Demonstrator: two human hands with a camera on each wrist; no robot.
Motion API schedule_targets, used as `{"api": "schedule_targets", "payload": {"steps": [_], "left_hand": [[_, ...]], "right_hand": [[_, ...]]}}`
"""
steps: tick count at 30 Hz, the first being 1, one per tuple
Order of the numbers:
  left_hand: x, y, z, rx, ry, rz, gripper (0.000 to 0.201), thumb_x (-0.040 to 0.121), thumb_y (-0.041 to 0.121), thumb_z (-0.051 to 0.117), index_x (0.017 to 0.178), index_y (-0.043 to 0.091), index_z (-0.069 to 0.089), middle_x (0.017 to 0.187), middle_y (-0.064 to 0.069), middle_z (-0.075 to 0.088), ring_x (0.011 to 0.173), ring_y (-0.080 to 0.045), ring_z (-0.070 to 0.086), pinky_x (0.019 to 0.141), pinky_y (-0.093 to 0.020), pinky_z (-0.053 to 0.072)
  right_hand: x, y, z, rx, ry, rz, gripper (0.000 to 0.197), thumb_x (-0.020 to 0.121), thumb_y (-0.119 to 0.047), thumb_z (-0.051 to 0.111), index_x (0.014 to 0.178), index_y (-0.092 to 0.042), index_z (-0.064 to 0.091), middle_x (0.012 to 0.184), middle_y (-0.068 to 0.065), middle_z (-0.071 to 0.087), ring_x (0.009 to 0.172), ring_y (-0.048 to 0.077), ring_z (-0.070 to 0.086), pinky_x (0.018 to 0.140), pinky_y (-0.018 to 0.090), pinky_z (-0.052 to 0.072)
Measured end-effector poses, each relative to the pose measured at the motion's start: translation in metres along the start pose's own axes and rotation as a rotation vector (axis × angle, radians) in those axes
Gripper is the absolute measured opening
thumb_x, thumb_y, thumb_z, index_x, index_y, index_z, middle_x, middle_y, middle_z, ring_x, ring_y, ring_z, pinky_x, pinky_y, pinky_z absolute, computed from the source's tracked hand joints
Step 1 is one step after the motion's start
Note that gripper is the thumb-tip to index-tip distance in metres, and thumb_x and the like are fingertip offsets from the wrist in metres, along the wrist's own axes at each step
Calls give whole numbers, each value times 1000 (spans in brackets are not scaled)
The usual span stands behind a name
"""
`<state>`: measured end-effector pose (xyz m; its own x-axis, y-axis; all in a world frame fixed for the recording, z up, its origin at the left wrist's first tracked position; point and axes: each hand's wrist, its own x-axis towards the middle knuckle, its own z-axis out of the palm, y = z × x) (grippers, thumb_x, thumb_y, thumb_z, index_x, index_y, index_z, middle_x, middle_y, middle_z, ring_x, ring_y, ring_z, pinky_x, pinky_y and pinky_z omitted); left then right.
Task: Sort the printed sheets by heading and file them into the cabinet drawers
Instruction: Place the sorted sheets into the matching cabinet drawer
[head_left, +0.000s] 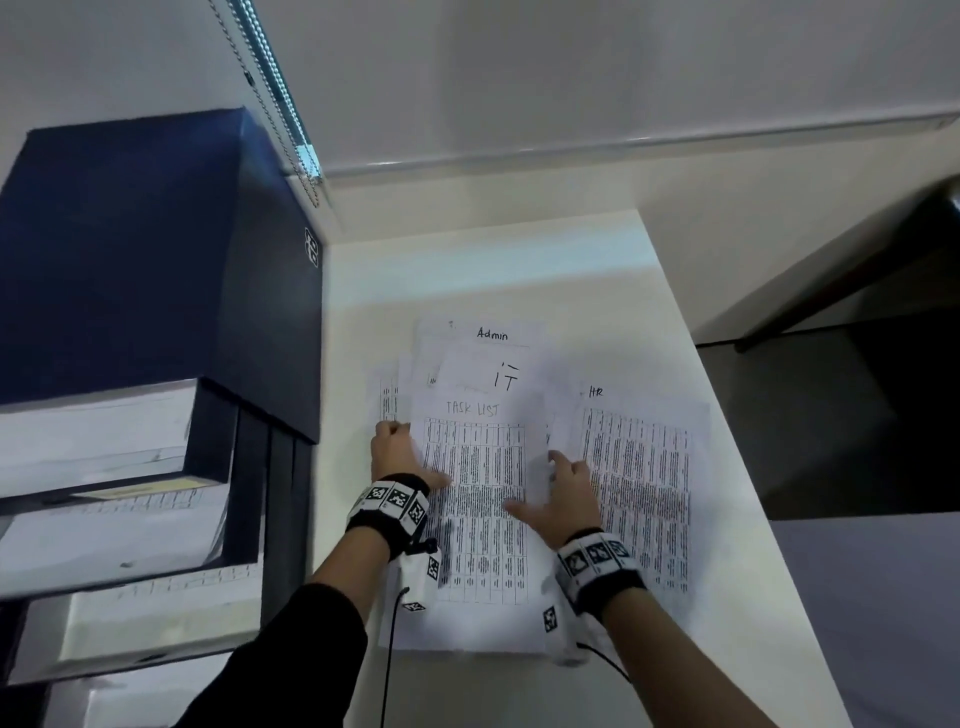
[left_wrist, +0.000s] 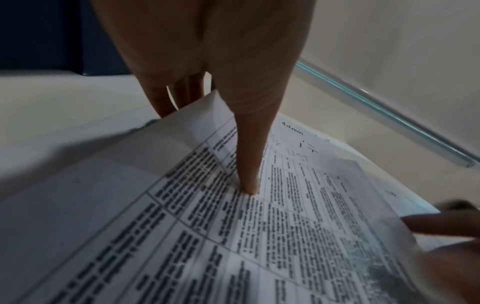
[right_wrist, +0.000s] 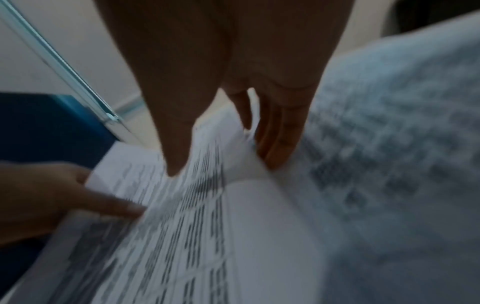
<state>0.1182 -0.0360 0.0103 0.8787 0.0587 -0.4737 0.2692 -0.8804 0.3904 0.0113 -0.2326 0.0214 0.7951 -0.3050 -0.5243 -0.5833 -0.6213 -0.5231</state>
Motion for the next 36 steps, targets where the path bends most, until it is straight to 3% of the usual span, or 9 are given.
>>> {"api": "schedule_targets", "payload": {"steps": [6,10,14,19,22,25,30,33,36], "left_hand": [[-5,1,7,29,-19,86,83,62,34,91,129,-2,56,142,-6,32,131,-23,32,113,-27,30],[-5,4,5,47,-24,108,81,59,30,93,126,2,56,135,-4,37,125,-21,38,111,-26,34],[-13,11,4,83,-58,126,70,56,29,92,112,11,54,122,3,39,110,-18,46,104,-28,44],[-23,11,10,21,-109,364,69,57,49,89,109,11,63,118,6,31,109,-11,36,104,-17,31],[-31,17,10,-118,-114,491,63,64,63,79,101,13,69,121,4,31,112,-11,39,102,-19,34],[-38,32,11,-260,-87,552,51,78,62,66,90,13,75,135,5,32,119,-11,41,103,-27,37],[-43,48,17,-400,-53,595,45,96,47,51,84,11,76,156,7,21,142,-17,28,118,-40,26],[-49,53,13,-316,-161,481,25,93,43,60,109,27,72,157,-1,28,143,-22,29,117,-47,27],[-55,50,10,-273,-226,522,63,89,54,60,145,36,38,151,2,41,132,-18,44,114,-42,31]], "right_hand": [[8,-6,12,-43,76,74,75,66,-42,85,124,-10,51,122,5,43,106,21,52,96,34,48],[7,-4,12,-43,52,23,32,70,-35,82,82,-15,60,102,-1,46,88,15,50,83,22,48],[4,14,0,18,77,23,38,78,-26,74,57,-18,43,67,-2,48,61,14,46,59,20,38],[-7,43,-5,26,137,65,45,82,-7,66,47,-18,40,52,-3,45,49,10,43,54,16,38],[-6,48,-9,95,122,87,42,80,0,62,51,-18,38,50,-4,39,49,10,37,52,17,35],[0,50,-13,158,86,110,21,80,-5,67,74,-15,50,67,-2,54,61,14,53,54,17,41],[2,47,-17,207,44,143,40,80,-8,73,114,-13,53,94,3,63,78,19,64,54,14,48],[3,49,-14,194,45,148,42,80,-10,72,119,-10,56,94,4,66,77,19,66,57,19,54],[4,48,-12,193,43,159,43,79,-14,73,119,-11,59,94,5,69,78,21,69,67,32,61]]}}
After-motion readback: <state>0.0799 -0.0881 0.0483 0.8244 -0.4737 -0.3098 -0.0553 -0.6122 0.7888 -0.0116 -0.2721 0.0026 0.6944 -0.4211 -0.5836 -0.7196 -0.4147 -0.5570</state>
